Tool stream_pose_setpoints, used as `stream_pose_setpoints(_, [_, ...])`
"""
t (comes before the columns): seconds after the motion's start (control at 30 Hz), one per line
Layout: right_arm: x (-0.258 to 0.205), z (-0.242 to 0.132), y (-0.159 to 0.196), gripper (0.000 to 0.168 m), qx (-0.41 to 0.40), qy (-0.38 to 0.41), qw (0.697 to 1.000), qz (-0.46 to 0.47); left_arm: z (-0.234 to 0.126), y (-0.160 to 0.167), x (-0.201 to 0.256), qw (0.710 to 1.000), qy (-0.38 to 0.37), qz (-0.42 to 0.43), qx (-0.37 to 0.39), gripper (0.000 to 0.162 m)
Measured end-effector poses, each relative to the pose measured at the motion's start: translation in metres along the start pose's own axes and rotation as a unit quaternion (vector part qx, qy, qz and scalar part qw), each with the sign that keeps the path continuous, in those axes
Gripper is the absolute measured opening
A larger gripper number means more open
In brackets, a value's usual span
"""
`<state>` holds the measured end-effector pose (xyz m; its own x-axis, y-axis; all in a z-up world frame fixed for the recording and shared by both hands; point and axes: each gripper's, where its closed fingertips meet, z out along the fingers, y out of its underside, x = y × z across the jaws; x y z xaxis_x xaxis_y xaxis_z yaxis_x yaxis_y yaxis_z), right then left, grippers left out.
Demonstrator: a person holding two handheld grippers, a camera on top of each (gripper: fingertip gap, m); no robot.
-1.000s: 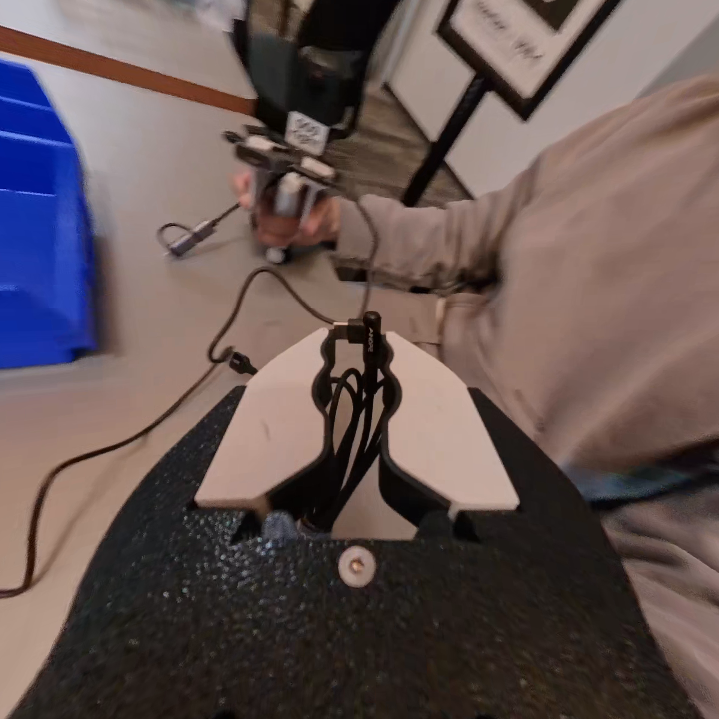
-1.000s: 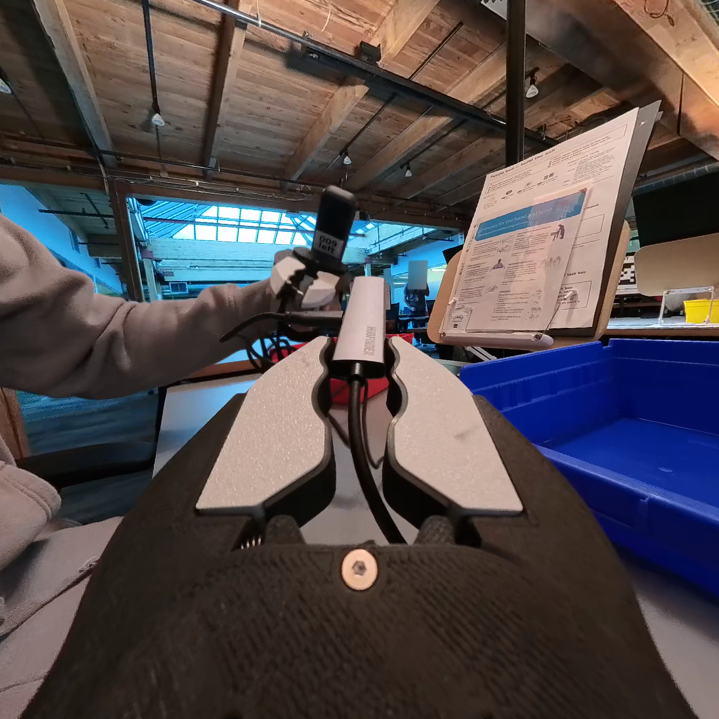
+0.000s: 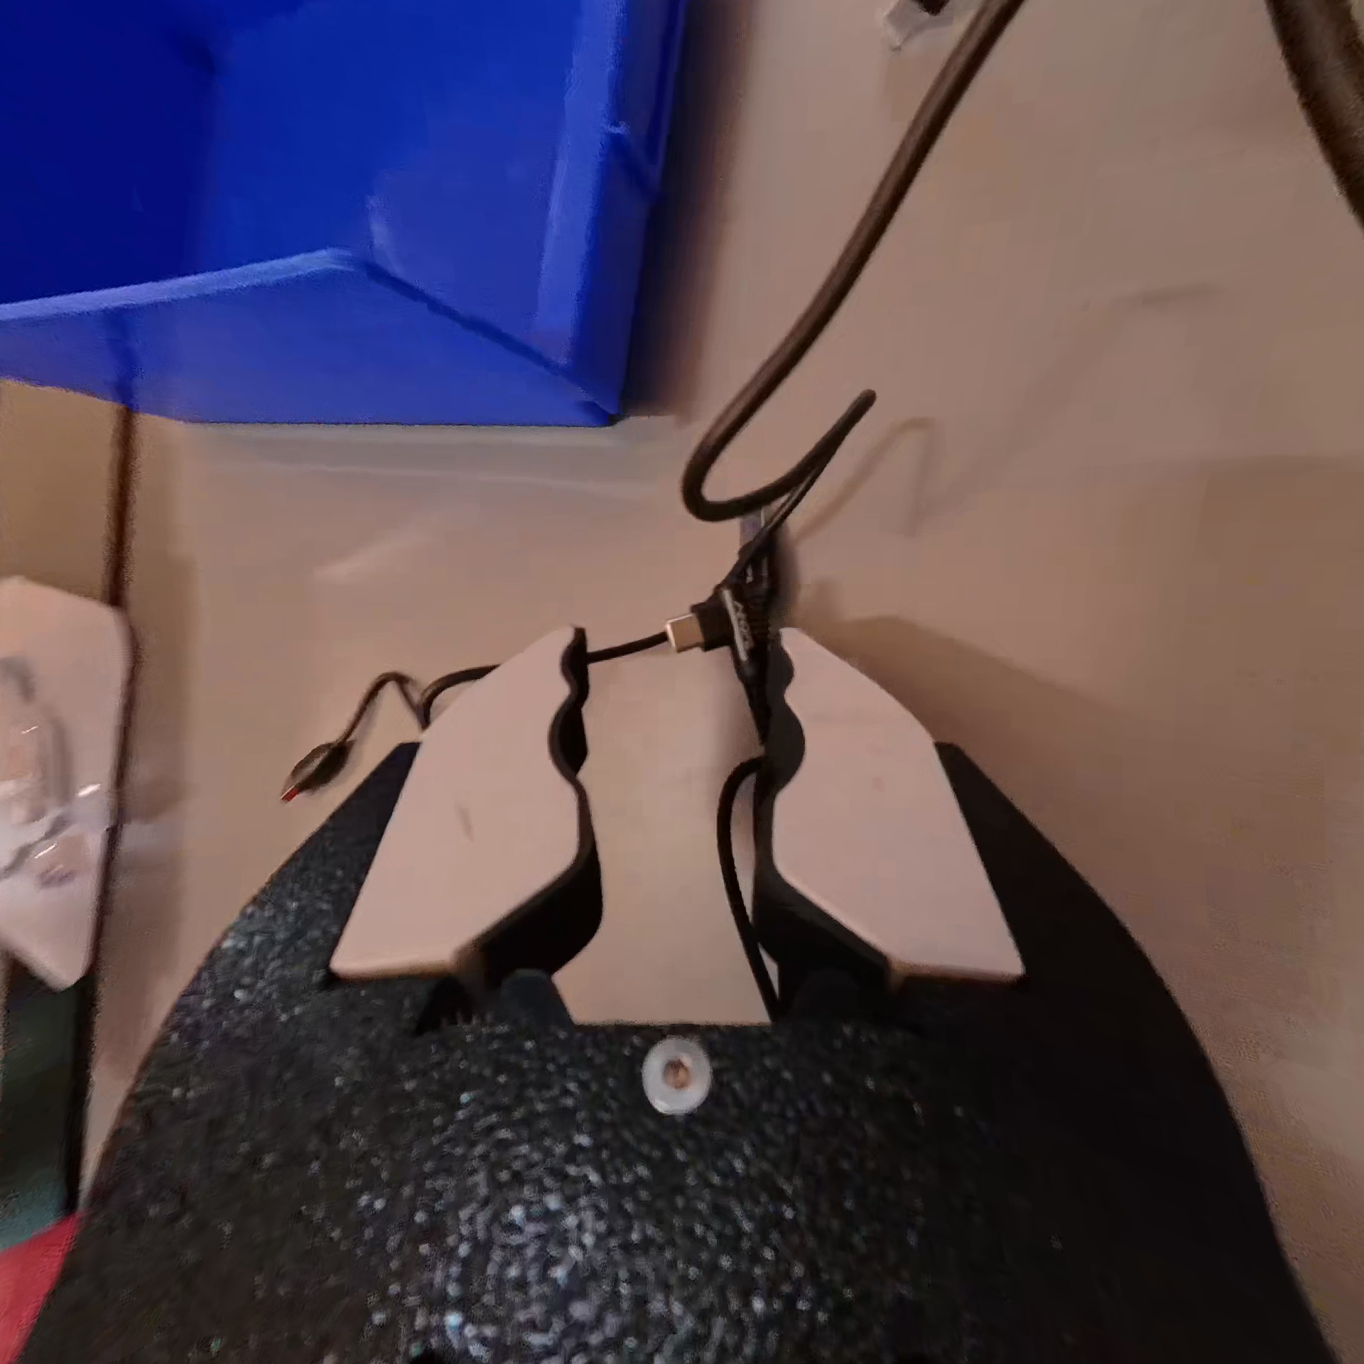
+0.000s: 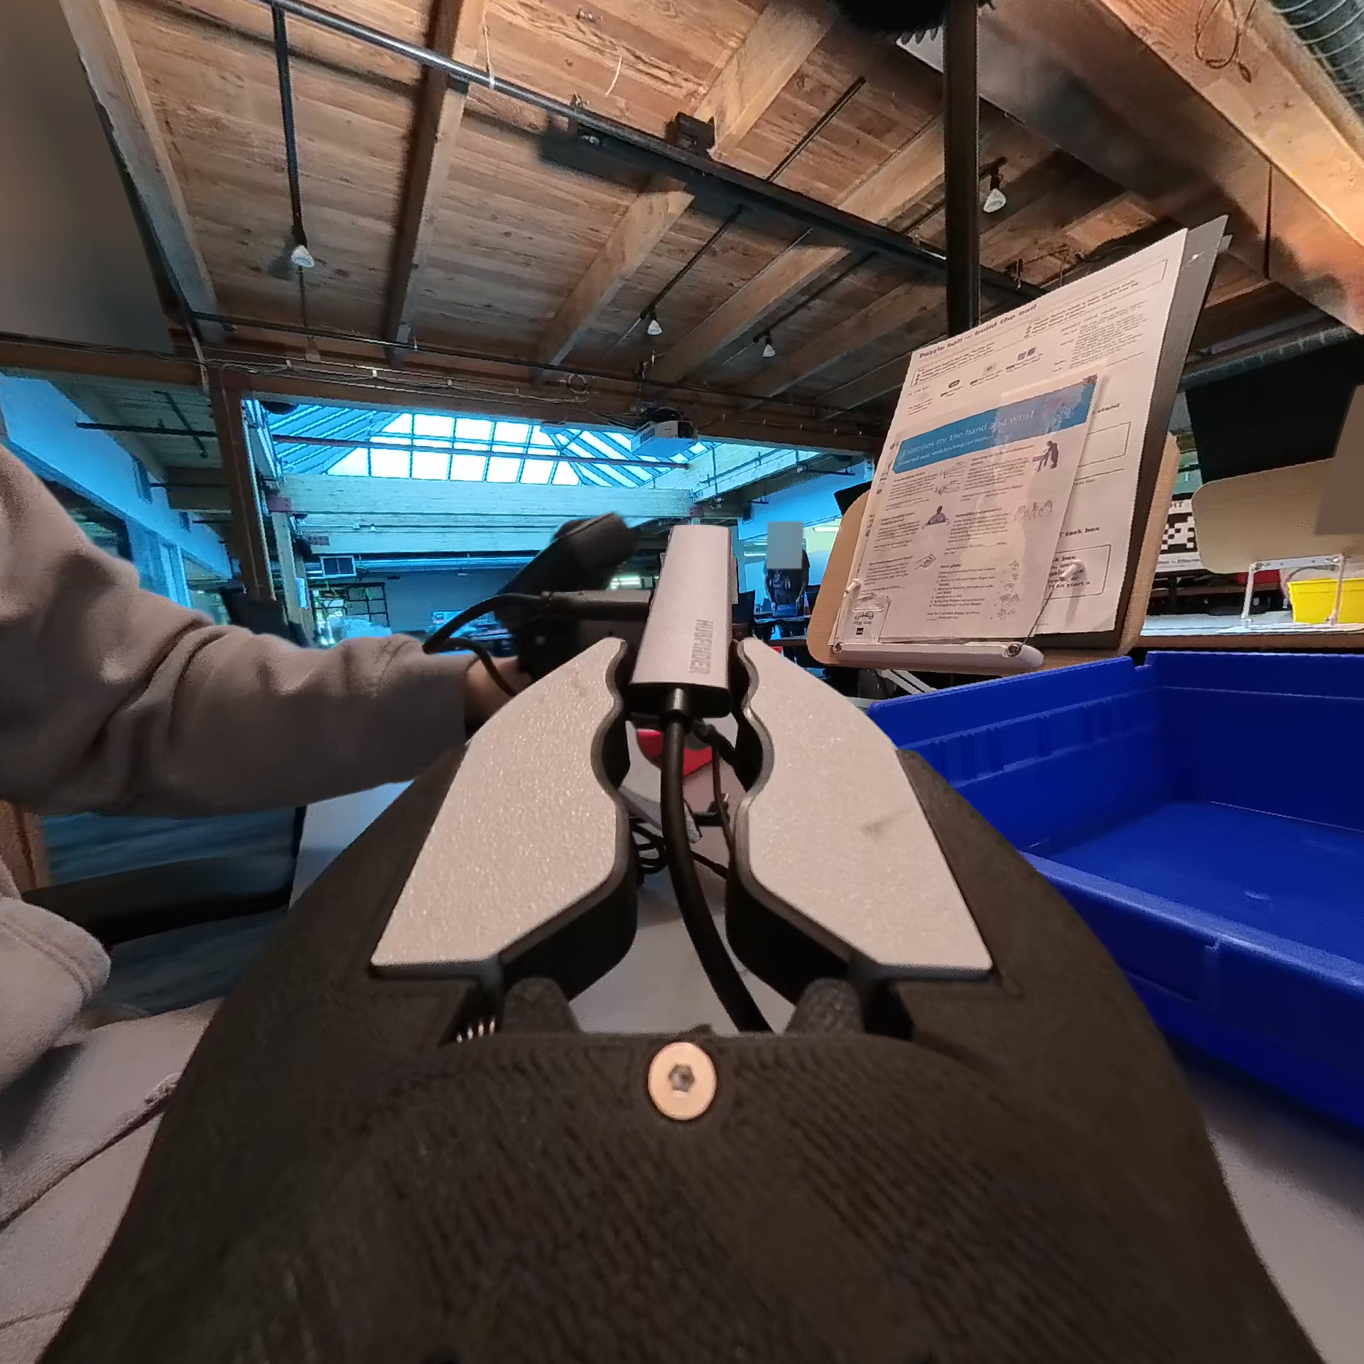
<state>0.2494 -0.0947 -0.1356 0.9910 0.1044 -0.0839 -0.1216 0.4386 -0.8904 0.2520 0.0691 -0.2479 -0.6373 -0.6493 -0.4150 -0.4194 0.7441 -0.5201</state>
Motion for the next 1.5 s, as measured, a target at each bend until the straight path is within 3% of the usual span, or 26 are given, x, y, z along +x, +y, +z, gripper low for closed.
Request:
stream_pose_setpoints(0.03, [0.0, 0.0, 0.0, 0.024, 0.001, 0.0, 1.0, 0.001, -0.002, 0.0, -0.001, 0.999, -0.034, 0.007, 0.005, 0.052])
stream_pose_setpoints(0.17, [0.001, -0.001, -0.001, 0.024, 0.006, 0.0, 1.0, 0.005, -0.019, -0.005, 0.003, 0.981, -0.175, 0.082, 0.014, 0.058])
stream_pose_setpoints(0.33, [0.002, -0.003, -0.003, 0.024, 0.013, -0.001, 1.0, 0.01, -0.034, -0.015, 0.02, 0.909, -0.351, 0.224, 0.01, 0.051])
stream_pose_setpoints(0.6, [0.004, -0.006, -0.007, 0.024, 0.027, 0.001, 0.999, 0.017, -0.034, -0.02, 0.046, 0.866, -0.42, 0.27, 0.015, 0.044])
stream_pose_setpoints(0.77, [0.005, -0.007, -0.008, 0.024, 0.032, 0.0, 0.999, 0.021, -0.035, -0.019, 0.046, 0.876, -0.411, 0.251, 0.031, 0.025])
stream_pose_setpoints(0.87, [0.005, -0.007, -0.008, 0.025, 0.032, 0.0, 0.999, 0.021, -0.037, -0.014, 0.037, 0.898, -0.393, 0.196, 0.031, 0.027])
stream_pose_setpoints(1.03, [0.004, -0.007, -0.008, 0.025, 0.03, -0.001, 0.999, 0.02, -0.034, 0.003, 0.028, 0.946, -0.32, 0.05, 0.036, 0.046])
stream_pose_setpoints(1.17, [0.004, -0.006, -0.007, 0.024, 0.029, -0.001, 0.999, 0.018, -0.027, 0.016, 0.033, 0.97, -0.241, -0.019, 0.031, 0.006])
stream_pose_setpoints(1.27, [0.003, -0.006, -0.007, 0.024, 0.028, 0.0, 1.0, 0.014, -0.032, 0.013, 0.035, 0.982, -0.176, -0.049, 0.056, 0.006])
stream_pose_setpoints(1.37, [0.002, -0.006, -0.007, 0.025, 0.027, -0.001, 1.0, 0.01, -0.049, 0.006, 0.028, 0.986, -0.09, -0.112, 0.081, 0.006])
stream_pose_setpoints(1.5, [0.002, -0.006, -0.007, 0.024, 0.028, 0.001, 1.0, 0.009, -0.092, -0.012, 0.037, 0.973, 0.131, -0.152, 0.116, 0.005])
